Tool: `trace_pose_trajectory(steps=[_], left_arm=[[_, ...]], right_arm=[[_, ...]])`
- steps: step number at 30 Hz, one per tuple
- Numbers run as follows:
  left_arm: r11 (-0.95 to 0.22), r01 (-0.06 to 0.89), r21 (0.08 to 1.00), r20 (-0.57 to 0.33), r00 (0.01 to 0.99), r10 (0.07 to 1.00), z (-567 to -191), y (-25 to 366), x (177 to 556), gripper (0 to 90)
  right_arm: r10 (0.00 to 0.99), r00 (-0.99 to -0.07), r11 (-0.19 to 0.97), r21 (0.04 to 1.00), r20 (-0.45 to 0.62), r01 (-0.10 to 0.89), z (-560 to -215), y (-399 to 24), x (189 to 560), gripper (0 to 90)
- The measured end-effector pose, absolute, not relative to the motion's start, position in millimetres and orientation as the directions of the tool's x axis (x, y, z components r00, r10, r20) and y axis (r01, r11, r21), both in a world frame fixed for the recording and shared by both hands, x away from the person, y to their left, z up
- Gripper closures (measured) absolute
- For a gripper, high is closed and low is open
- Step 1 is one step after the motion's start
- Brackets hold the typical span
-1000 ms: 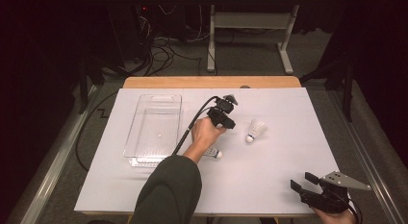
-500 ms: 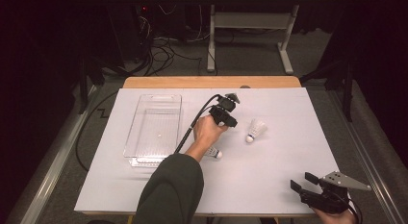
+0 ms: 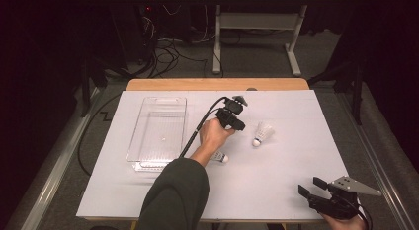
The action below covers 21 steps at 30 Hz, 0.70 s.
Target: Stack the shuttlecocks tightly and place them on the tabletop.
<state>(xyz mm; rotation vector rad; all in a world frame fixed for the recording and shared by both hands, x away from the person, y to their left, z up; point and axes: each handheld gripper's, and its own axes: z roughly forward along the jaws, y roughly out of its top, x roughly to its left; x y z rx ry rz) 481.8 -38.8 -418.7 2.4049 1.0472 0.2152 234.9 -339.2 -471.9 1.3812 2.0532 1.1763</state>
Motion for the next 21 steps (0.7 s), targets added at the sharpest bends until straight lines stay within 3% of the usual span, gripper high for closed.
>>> trace_pose_trajectory(steps=[21], left_arm=[[-0.537, 0.660, 0.525, -0.117, 0.681, 0.723, -403, -32, 470, 46.8]], right_arm=[[0.895, -0.430, 0.158, 0.815, 0.120, 0.557, -472, -339, 235, 33.2]])
